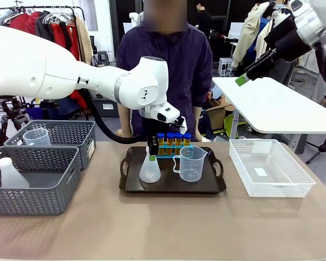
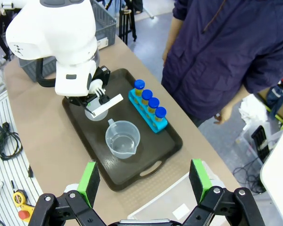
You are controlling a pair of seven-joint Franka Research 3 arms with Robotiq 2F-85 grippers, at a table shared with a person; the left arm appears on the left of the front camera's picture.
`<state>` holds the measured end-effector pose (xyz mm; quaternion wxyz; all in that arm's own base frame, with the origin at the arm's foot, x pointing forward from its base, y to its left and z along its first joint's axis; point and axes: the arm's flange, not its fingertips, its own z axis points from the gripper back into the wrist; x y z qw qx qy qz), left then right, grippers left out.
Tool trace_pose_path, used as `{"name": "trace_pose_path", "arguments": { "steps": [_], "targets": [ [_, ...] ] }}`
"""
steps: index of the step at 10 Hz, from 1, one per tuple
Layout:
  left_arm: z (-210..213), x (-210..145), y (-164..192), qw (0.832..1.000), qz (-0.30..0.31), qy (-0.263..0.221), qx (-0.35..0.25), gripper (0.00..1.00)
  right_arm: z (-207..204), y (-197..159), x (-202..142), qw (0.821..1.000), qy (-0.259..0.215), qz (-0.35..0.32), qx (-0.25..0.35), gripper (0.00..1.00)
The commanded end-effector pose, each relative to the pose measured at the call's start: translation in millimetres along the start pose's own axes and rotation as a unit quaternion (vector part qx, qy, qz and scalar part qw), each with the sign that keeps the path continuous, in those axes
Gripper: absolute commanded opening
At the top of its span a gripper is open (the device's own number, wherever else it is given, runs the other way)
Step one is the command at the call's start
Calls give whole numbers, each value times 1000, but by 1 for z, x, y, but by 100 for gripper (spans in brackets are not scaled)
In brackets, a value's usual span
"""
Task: Prepare the laboratory tools.
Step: Pick up one Small flask and place it on the Handle tray.
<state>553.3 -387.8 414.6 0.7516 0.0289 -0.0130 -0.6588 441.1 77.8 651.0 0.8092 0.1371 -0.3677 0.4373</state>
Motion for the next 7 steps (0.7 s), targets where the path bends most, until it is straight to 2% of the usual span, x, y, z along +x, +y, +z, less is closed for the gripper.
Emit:
{"name": "trace_pose_path", "arguments": {
  "steps": [1,3,7],
  "targets": [
    [-3,-7,-6,1000,9,-21,-3,0,2,0,0,1000,1,3,0,100],
    [-4,-8,-4,1000,14,-24,-9,0,2,0,0,1000,1,3,0,100],
    [1,-11,-2,1000,19,-24,-3,77,2,0,0,1000,1,3,0,100]
  ]
}}
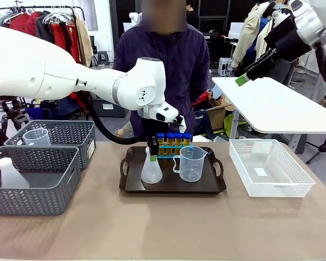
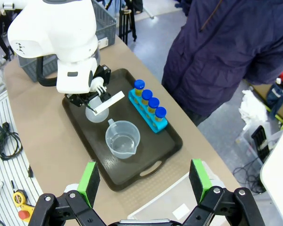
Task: Prepare the laboratory tools.
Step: Pick up one Small flask and place it on the Handle tray.
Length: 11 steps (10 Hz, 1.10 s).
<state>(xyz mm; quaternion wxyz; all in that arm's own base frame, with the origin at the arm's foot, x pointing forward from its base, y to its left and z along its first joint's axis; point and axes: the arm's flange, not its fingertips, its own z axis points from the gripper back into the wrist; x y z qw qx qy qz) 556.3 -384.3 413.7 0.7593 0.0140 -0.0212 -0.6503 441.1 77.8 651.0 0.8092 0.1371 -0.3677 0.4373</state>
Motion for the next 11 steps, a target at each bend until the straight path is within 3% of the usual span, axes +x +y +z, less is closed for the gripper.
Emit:
{"name": "trace_pose_path", "arguments": {
  "steps": [1,2,11],
  "targets": [
    [4,-9,-6,1000,7,-6,4,96,2,0,0,1000,1,3,0,100],
    [4,-10,-8,1000,8,-6,4,100,2,0,0,1000,1,3,0,100],
    [27,-17,-12,1000,24,-16,8,100,2,0,0,1000,1,3,0,100]
  ]
}}
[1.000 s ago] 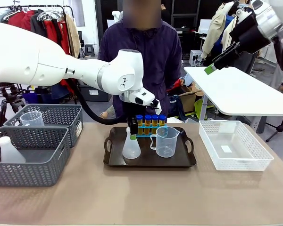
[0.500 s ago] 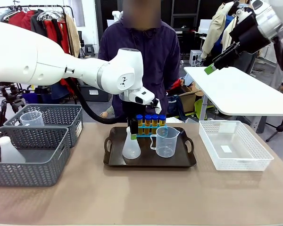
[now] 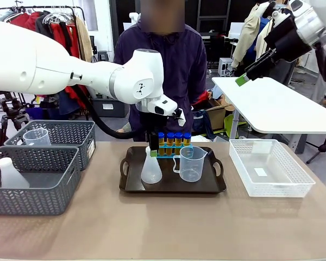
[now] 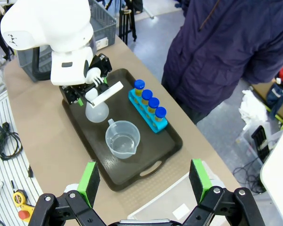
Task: Prepare the laboratory tools.
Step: Pick up one Small flask and place it on the Handle tray.
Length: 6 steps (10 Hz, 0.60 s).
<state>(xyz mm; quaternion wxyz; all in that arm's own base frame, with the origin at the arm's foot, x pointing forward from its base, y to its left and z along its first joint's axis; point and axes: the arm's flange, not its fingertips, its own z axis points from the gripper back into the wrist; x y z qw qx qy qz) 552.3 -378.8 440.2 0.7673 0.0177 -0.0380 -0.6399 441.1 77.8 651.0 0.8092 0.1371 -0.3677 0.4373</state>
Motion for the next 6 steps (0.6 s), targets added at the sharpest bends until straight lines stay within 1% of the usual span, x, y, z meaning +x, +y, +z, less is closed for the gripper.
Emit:
{"name": "trace_pose_path", "arguments": {
  "steps": [1,2,6],
  "targets": [
    [5,-10,-12,1000,3,9,-14,100,2,0,0,1000,1,3,0,100],
    [0,0,0,1000,0,0,0,100,2,0,0,1000,1,3,0,100],
    [0,0,0,1000,0,0,0,100,2,0,0,1000,1,3,0,100]
  ]
}}
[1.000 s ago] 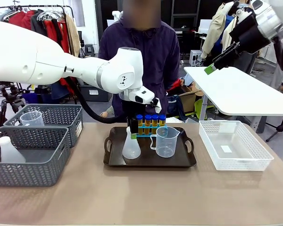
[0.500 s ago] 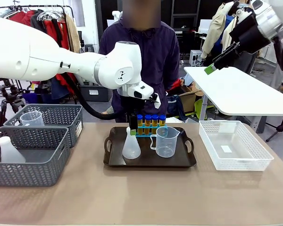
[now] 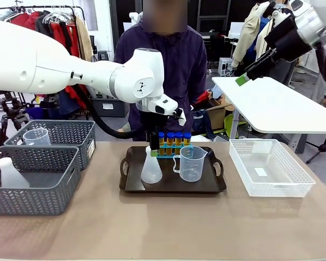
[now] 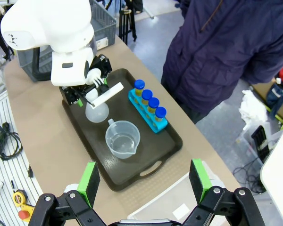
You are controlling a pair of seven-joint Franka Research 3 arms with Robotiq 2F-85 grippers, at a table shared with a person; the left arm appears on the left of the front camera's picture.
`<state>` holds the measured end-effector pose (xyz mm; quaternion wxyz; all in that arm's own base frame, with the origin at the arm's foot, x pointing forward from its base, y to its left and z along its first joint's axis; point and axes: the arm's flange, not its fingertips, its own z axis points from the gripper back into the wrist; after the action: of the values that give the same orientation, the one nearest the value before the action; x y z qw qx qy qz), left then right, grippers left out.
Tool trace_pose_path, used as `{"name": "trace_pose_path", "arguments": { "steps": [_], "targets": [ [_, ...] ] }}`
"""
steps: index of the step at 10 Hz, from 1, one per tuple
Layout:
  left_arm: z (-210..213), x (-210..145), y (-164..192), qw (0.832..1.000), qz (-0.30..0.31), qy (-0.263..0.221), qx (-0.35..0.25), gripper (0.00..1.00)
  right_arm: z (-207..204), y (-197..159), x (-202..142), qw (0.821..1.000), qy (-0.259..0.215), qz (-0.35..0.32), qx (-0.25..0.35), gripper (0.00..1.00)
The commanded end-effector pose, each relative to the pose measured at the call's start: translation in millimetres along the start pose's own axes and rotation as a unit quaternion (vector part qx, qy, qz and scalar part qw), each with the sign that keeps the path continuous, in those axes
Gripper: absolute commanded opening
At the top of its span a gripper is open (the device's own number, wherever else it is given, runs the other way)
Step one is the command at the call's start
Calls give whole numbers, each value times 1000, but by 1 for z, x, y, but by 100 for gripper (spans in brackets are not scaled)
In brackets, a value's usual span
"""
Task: Prepare the laboratory tools.
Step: Pick up one Small flask and place it on the Handle tray.
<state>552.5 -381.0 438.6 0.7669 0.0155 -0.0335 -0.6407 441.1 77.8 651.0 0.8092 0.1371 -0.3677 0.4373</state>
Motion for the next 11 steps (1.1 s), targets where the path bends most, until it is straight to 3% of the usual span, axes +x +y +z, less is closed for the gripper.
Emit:
{"name": "trace_pose_path", "arguments": {
  "steps": [1,3,5,8,11],
  "targets": [
    [2,-2,0,1000,1,-2,5,100,2,0,0,1000,1,3,0,100],
    [8,-7,-1,1000,-2,10,8,100,2,0,0,1000,1,3,0,100],
    [46,-32,8,1000,-7,-14,1,100,2,0,0,1000,1,3,0,100],
    [107,-65,12,997,39,-71,4,100,2,0,0,1000,1,3,0,100],
    [166,-119,28,983,42,-178,30,100,2,0,0,1000,1,3,0,100]
  ]
}}
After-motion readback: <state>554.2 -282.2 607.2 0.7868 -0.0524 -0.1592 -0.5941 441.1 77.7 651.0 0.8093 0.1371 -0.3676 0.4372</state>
